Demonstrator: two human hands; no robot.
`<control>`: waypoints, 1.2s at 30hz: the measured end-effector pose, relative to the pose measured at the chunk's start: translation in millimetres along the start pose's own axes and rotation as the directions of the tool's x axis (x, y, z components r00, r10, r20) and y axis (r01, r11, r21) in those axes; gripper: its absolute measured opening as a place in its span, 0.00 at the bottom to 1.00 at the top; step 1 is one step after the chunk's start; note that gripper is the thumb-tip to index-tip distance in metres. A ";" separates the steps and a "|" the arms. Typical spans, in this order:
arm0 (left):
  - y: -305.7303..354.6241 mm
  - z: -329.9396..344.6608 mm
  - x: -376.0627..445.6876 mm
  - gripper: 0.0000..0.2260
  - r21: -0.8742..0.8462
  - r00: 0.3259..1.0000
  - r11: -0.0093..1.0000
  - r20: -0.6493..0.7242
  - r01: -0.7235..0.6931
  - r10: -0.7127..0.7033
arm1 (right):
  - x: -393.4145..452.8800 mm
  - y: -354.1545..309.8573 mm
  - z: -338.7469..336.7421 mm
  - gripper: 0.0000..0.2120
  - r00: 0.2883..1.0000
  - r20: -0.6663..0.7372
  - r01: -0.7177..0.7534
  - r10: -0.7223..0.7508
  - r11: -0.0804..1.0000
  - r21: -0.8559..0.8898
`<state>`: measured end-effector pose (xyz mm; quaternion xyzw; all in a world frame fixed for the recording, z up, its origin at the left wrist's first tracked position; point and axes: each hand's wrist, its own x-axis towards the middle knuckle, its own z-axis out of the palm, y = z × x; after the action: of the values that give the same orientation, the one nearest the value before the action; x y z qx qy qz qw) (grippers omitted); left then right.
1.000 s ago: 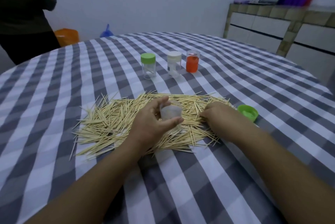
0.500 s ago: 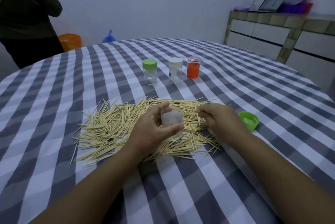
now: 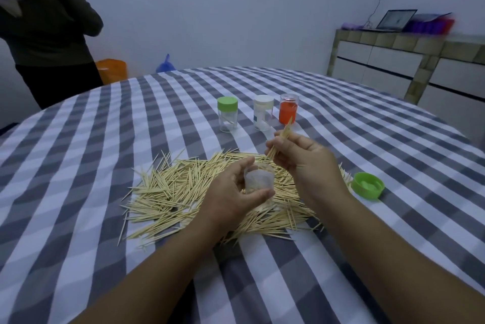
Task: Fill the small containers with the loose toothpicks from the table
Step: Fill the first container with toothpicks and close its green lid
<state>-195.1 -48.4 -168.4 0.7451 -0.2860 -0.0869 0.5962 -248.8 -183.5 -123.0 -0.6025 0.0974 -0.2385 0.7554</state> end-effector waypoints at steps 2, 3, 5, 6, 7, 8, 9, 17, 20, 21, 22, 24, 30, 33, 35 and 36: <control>-0.3 -0.1 0.7 0.35 0.010 1.000 1.000 -0.005 -0.009 0.009 | -3.0 9.1 1.2 0.05 1.000 -0.012 -0.024 0.024 0.999 -0.022; -0.6 -0.4 0.9 0.35 0.017 1.000 1.000 -0.006 -0.014 0.014 | -4.1 12.3 0.9 0.05 0.999 -0.008 -0.033 0.033 0.999 -0.038; -1.6 -1.5 1.2 0.35 0.026 1.000 0.999 -0.005 -0.019 0.019 | -5.1 16.2 -0.2 0.08 0.999 0.007 -0.042 0.043 0.997 -0.063; -1.9 -1.9 1.5 0.35 0.028 1.000 0.999 -0.005 -0.021 0.021 | -5.0 17.7 -1.1 0.09 0.999 0.013 -0.051 0.052 0.996 -0.078; -2.1 -2.2 1.8 0.35 0.027 1.000 0.999 -0.007 -0.021 0.021 | -4.9 19.1 -2.1 0.09 0.998 0.019 -0.061 0.063 0.994 -0.093; -2.1 -2.2 2.3 0.35 0.025 1.000 0.999 -0.009 -0.021 0.021 | -4.7 20.4 -2.6 0.09 0.997 0.024 -0.075 0.078 0.991 -0.106; -2.4 -2.3 2.8 0.35 0.023 1.000 1.000 -0.014 -0.020 0.021 | -4.5 21.9 -3.7 0.10 0.995 0.032 -0.088 0.092 0.989 -0.115; -2.9 -2.9 4.0 0.34 0.024 1.000 1.000 -0.023 -0.012 0.012 | 0.7 19.7 -15.5 0.10 0.987 0.086 -0.106 0.132 0.960 -0.260; -1.6 -3.4 3.3 0.35 0.031 1.000 0.999 -0.016 -0.011 0.012 | 5.7 11.4 -27.8 0.07 0.994 0.053 -0.066 0.097 0.907 -0.416; -1.1 -3.5 3.5 0.35 0.031 1.000 0.999 -0.015 -0.010 0.011 | 7.3 8.5 -32.3 0.08 0.995 0.038 -0.057 0.088 0.863 -0.501; -1.0 -3.8 3.8 0.35 0.027 1.000 1.000 -0.015 -0.006 0.007 | 8.2 4.9 -36.6 0.09 0.996 0.034 -0.043 0.080 0.792 -0.609; -0.2 -4.4 4.3 0.37 0.028 1.000 1.000 -0.014 0.000 0.000 | 10.3 0.6 -43.6 0.11 0.991 0.076 0.002 0.107 0.568 -0.823; -0.3 -6.0 2.6 0.40 0.035 1.000 0.999 -0.016 0.002 -0.001 | 10.8 13.4 -42.9 0.33 0.935 0.200 0.151 0.294 0.182 -0.972; 1.0 -7.8 3.3 0.40 0.047 1.000 0.999 -0.018 0.005 -0.004 | 12.3 24.3 -35.9 0.29 0.934 0.264 0.262 0.242 0.042 -0.964; 1.5 -9.7 4.2 0.38 0.052 1.000 0.999 -0.025 0.014 -0.012 | 13.8 28.2 -33.9 0.19 0.934 0.318 0.330 0.164 -0.054 -0.942; 1.7 -10.7 4.4 0.36 0.051 0.999 0.999 -0.027 0.020 -0.019 | 13.8 29.0 -33.6 0.15 0.931 0.340 0.353 0.131 -0.094 -0.931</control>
<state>-187.0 -42.0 -162.9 0.7639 -0.2731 -0.0756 0.5798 -244.4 -214.5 -157.4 -0.9958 0.0629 -0.0490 0.0459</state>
